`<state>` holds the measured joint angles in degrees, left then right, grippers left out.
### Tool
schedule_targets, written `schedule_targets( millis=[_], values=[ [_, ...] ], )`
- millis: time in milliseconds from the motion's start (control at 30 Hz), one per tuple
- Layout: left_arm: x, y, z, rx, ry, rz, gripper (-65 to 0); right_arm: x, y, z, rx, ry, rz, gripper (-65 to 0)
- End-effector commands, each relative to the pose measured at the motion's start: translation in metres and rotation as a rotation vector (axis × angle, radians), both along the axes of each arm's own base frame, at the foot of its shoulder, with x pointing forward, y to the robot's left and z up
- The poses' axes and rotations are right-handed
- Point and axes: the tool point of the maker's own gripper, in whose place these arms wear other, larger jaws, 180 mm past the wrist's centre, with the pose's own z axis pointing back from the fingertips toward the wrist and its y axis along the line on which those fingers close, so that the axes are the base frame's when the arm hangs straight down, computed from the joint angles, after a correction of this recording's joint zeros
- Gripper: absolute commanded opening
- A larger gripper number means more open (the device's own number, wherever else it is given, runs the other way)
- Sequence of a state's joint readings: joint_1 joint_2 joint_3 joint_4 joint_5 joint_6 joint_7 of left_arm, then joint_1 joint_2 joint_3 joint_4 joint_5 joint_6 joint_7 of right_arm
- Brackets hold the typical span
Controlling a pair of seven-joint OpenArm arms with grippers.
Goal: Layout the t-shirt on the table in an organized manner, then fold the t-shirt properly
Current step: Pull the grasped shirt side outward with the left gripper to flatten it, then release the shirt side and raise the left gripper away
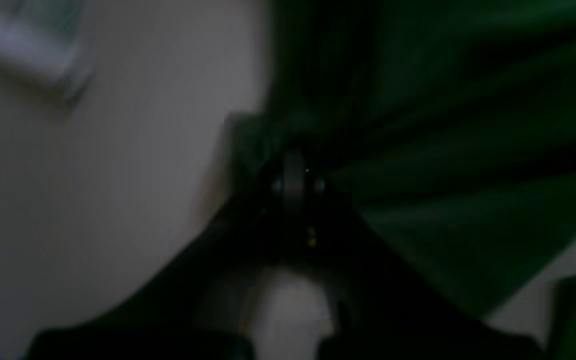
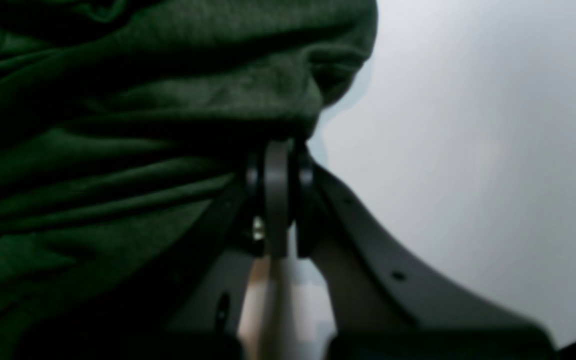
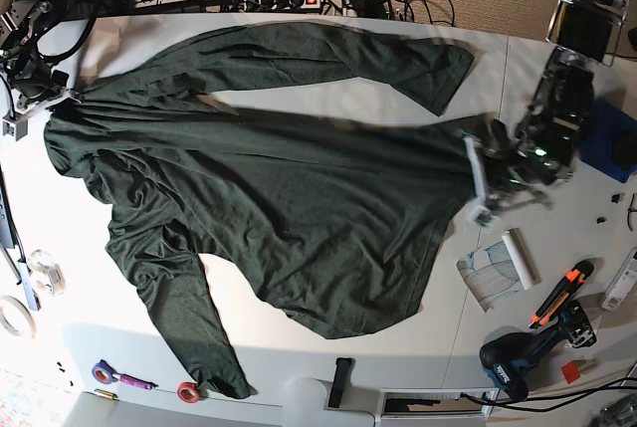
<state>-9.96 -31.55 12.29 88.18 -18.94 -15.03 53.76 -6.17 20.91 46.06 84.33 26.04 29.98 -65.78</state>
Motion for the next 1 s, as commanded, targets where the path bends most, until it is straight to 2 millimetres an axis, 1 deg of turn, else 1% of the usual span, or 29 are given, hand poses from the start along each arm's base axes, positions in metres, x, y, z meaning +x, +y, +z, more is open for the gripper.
schedule_targets(
  millis=[0,100,200,333,400,433,500,567,600,667,767,867,900,967],
  values=[
    [0.008,0.014,0.012,0.016,-0.025,0.018,-65.0,0.008,-0.013,0.019,-0.051,-0.043,-0.006,-63.5],
    [0.012,0.017,0.022,-0.055,-0.040,0.053,-65.0,0.008,-0.013,0.019,-0.051,-0.043,-0.006,-63.5],
    [0.015,0.018,0.026,-0.083,-0.052,0.068,-65.0,0.008,-0.013,0.019,-0.051,-0.043,-0.006,-63.5],
    [0.019,0.013,0.031,-0.116,-0.060,0.066,-65.0,0.008,-0.013,0.019,-0.051,-0.044,-0.006,-63.5],
    [0.021,0.005,0.035,-0.167,-0.061,0.060,-65.0,0.008,-0.013,0.019,-0.051,-0.044,-0.006,-63.5],
    [0.020,-0.006,0.039,-0.219,-0.051,0.026,-65.0,0.008,-0.013,0.019,-0.051,-0.043,-0.006,-63.5],
    [0.007,-0.041,0.049,-0.387,-0.001,-0.092,-65.0,0.008,-0.013,0.019,-0.051,-0.043,-0.006,-63.5],
    [-0.019,-0.079,0.061,-0.566,0.077,-0.265,-65.0,0.008,-0.013,0.019,-0.051,-0.044,-0.006,-63.5],
    [-0.033,-0.093,0.064,-0.623,0.116,-0.336,-65.0,0.008,-0.013,0.019,-0.051,-0.043,-0.006,-63.5],
    [-0.055,-0.111,0.061,-0.691,0.186,-0.401,-65.0,0.008,-0.013,0.019,-0.051,-0.042,-0.006,-63.5],
    [-0.073,-0.128,0.048,-0.727,0.233,-0.409,-65.0,0.008,-0.013,0.019,-0.050,-0.042,-0.006,-63.5],
    [-0.075,-0.131,0.031,-0.678,0.217,-0.386,-65.0,0.008,-0.013,0.019,-0.050,-0.042,-0.006,-63.5],
    [-0.073,-0.128,0.025,-0.641,0.211,-0.364,-65.0,0.008,-0.013,0.019,-0.050,-0.042,-0.006,-63.5],
    [-0.065,-0.114,0.013,-0.556,0.205,-0.294,-65.0,0.008,-0.013,0.019,-0.049,-0.044,-0.005,-63.5]
  ],
)
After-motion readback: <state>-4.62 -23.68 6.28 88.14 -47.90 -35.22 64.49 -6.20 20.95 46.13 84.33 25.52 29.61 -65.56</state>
